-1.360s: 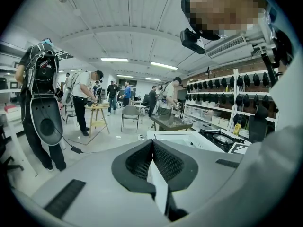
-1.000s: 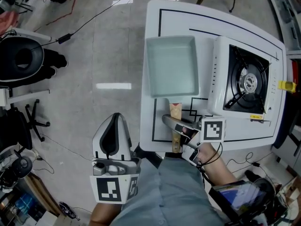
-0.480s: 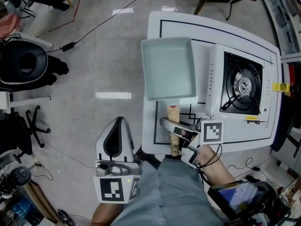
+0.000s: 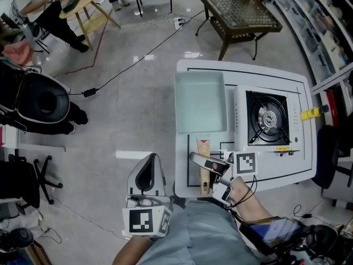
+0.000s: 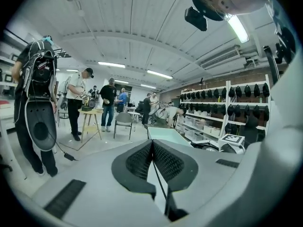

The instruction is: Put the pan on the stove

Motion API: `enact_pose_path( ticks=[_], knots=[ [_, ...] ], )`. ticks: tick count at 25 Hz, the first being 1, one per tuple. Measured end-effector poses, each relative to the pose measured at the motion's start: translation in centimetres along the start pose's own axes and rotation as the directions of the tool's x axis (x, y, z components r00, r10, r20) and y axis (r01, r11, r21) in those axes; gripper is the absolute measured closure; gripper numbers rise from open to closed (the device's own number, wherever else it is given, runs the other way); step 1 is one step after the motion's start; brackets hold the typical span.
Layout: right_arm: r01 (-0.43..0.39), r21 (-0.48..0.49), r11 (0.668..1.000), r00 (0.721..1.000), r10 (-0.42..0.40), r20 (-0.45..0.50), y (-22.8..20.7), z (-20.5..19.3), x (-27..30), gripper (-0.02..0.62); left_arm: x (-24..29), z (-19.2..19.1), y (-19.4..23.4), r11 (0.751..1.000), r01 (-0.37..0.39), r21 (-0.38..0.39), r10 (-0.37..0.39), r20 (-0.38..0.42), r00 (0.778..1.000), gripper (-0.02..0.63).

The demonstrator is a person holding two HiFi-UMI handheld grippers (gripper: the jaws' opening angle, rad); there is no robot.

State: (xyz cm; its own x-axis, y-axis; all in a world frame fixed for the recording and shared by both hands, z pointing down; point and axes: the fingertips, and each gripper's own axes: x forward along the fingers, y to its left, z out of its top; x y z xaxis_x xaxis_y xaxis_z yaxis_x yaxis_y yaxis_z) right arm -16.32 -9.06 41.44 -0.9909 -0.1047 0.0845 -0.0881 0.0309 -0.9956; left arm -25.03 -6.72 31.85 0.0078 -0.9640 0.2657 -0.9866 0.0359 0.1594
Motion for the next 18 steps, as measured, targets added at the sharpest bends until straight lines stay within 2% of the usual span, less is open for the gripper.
enact_pose_path(
  ticks=[5, 10, 18],
  knots=[
    [-0.007, -0.034, 0.999, 0.999, 0.009, 0.047, 2.1, -0.6, 0.4, 0.506, -2.0, 2.2, 0.8, 0.999, 0.047, 0.026, -0.048, 0.052, 0.998, 0.588],
    [0.000, -0.011, 1.000, 0.996, 0.001, 0.089, 2.8, -1.8, -0.2, 0.506, -3.3, 2.3, 1.0, 0.996, 0.084, 0.031, -0.085, 0.046, 0.995, 0.588],
    [-0.001, -0.017, 1.000, 0.996, 0.002, 0.090, 2.0, -1.8, -3.5, 0.506, -2.2, 1.0, -2.4, 0.993, 0.114, 0.040, -0.116, 0.056, 0.992, 0.588]
  ],
)
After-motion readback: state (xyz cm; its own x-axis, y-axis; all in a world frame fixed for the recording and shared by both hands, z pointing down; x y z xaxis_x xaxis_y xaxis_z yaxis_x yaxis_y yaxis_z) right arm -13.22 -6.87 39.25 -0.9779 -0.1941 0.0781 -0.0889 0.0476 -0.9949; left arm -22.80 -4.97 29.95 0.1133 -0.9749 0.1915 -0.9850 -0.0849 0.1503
